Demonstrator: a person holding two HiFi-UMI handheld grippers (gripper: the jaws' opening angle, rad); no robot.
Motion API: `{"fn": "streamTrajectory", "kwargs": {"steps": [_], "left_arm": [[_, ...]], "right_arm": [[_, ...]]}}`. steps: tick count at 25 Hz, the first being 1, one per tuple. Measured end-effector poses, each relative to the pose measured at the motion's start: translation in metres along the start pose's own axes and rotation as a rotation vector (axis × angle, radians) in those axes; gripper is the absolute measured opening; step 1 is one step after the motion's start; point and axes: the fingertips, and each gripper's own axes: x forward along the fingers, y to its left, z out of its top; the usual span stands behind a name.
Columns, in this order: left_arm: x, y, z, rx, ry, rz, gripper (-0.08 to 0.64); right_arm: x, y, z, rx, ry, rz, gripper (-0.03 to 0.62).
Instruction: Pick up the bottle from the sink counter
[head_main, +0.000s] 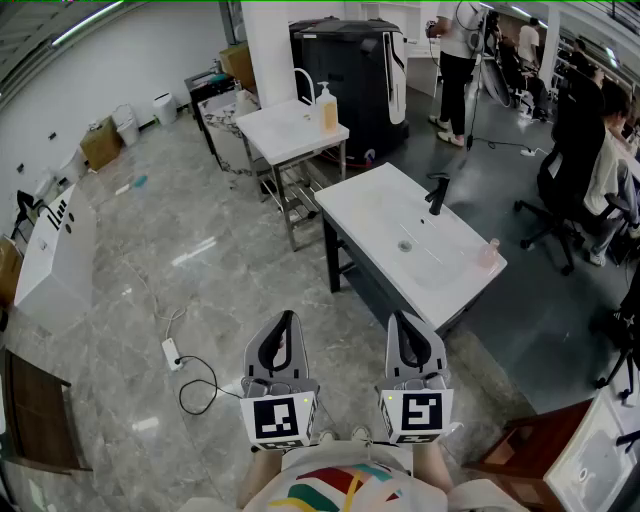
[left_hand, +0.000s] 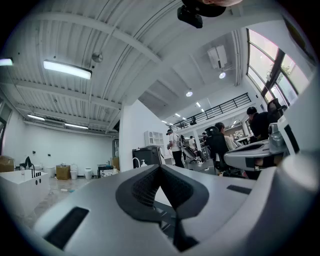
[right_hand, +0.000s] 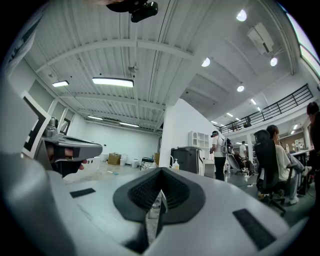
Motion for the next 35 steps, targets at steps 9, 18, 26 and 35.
{"fn": "streamTrajectory", "kwargs": {"steps": [9,18,26,35], "left_arm": [[0.013,-0.011,0.000,0.017,0.001,-0.008,0.018],[0.026,-0.026,-0.009,0.007,0.002,-0.002,0.018],[0.030,-0.034,-0.014,-0.004,-0.011,-0.002,0.018],[0.038,-0.040,-0.013,-0.012,-0.025,0.000,0.018]], "right_arm": [[0.004,-0.010,-0.001,-0.021,-0.010,0.007,0.012],[0.005,-0.024,-0.006,-0.007,-0.034,0.044,0.011],[0.004,-0.027,-0.013,-0.021,-0.028,0.063,0.011],[0.001,-0.032,0.001,-0.083,-0.087,0.097,0.011]]}}
